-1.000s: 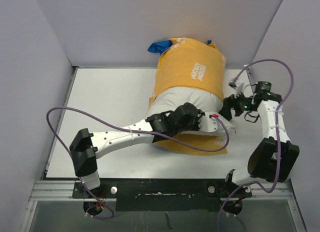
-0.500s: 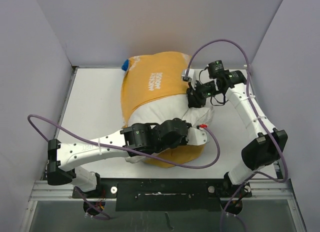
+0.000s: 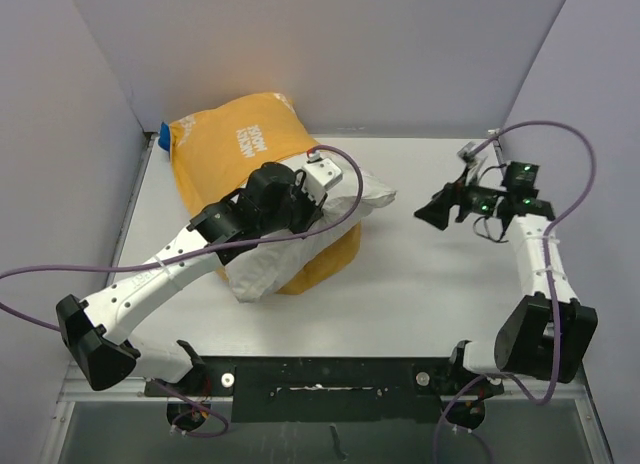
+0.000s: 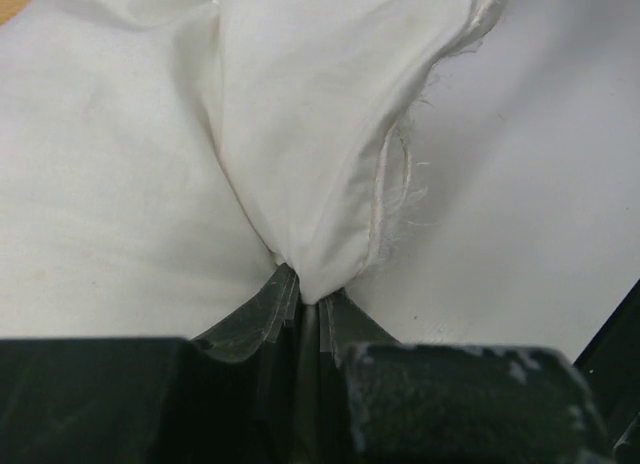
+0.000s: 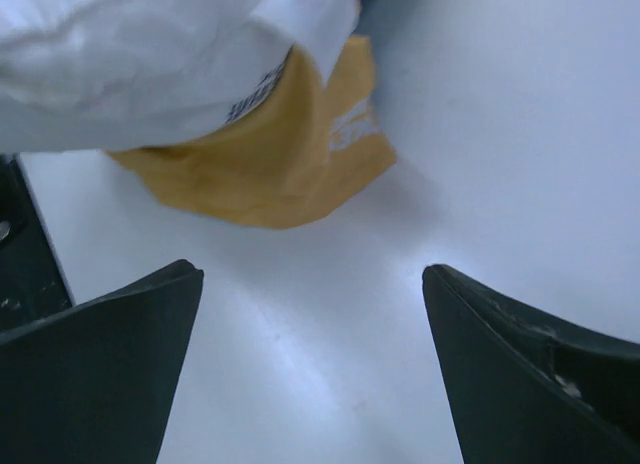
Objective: Put the pillow into the pillowcase
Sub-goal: Stuff the pillow into the pillowcase.
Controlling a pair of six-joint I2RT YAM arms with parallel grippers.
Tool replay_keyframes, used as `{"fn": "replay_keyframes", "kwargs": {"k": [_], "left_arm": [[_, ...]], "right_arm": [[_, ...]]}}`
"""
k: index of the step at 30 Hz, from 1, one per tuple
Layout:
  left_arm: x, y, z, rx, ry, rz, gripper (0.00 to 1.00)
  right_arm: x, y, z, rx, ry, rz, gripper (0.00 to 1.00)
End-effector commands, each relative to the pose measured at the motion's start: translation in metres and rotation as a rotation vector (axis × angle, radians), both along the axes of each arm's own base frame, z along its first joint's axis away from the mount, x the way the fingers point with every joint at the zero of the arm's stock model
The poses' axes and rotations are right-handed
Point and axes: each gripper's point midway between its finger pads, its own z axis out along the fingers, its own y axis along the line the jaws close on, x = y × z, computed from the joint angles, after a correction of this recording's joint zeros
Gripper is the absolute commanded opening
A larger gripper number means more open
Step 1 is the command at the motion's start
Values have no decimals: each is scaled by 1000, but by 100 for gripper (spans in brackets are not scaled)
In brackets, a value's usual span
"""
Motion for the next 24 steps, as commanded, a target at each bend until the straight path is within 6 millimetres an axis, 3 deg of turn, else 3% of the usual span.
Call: {"fn": "replay_keyframes", "kwargs": {"k": [1, 5, 8, 14, 19, 22, 24], "left_arm": [[-7, -13, 98, -318, -135, -46, 0], [-6, -9, 109, -349, -148, -35, 0], [-8, -5, 117, -365, -156, -28, 0], [-15, -2, 126, -393, -148, -40, 0], [-16, -2, 133, -412, -143, -48, 0], [-16, -1, 136, -418, -143, -48, 0], [-13, 2, 136, -418, -147, -38, 0]], "right_arm": [[-10, 70, -46, 201, 48, 70, 98], [-14, 117, -72, 223, -8, 65, 98], [3, 145, -90, 212, 16, 53, 98], [55, 161, -112, 322, 69, -38, 98], [91, 177, -109, 417, 20, -66, 98], [77, 201, -88, 495, -21, 113, 83], [52, 215, -68, 507, -76, 256, 58]]}}
